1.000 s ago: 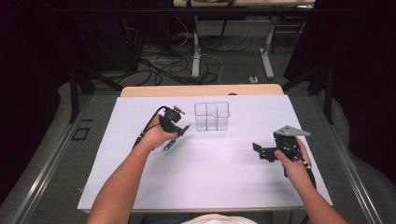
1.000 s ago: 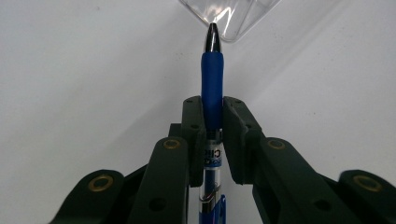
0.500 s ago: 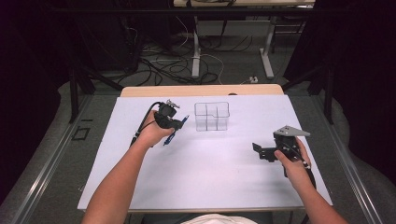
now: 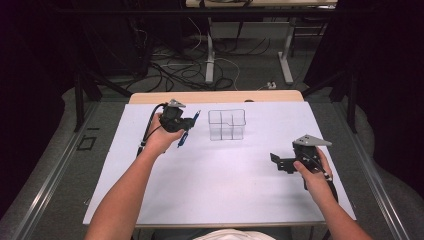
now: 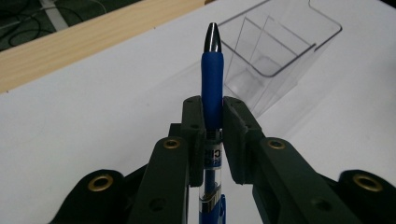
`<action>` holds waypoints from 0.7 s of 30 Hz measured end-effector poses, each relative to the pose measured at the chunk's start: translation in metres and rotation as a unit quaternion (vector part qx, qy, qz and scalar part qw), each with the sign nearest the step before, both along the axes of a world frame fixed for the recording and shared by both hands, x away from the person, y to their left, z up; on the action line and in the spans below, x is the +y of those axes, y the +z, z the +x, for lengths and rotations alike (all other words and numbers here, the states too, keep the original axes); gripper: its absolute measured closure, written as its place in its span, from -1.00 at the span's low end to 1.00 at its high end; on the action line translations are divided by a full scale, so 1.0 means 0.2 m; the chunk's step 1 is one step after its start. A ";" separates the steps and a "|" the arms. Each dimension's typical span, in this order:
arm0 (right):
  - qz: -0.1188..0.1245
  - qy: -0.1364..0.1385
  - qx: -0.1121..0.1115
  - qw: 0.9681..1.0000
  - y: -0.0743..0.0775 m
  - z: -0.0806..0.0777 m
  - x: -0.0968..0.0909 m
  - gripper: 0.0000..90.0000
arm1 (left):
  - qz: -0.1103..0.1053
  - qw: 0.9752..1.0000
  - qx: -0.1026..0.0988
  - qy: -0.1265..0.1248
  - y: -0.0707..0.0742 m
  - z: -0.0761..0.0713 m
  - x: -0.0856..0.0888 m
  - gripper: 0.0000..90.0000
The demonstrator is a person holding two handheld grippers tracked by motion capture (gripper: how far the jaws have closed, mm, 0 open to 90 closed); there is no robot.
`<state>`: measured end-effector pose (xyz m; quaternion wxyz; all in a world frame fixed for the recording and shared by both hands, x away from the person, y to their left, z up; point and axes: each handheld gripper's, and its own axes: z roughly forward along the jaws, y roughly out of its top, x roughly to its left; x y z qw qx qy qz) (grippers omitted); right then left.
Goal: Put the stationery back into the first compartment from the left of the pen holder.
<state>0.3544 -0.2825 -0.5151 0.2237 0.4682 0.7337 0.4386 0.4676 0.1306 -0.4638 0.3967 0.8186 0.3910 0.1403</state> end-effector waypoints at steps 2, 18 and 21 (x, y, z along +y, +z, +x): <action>-0.002 0.000 -0.001 1.000 0.00 0.00 0.00 -0.98 | -0.006 1.000 -0.010 0.003 0.01 0.00 0.00 0.77; 0.007 -0.003 0.002 1.000 -0.01 0.01 0.00 -0.97 | -0.069 0.994 -0.074 0.031 0.10 0.01 -0.01 0.77; 0.004 -0.001 0.000 1.000 -0.01 0.01 -0.01 -0.97 | -0.080 0.992 -0.086 0.035 0.12 0.02 -0.02 0.77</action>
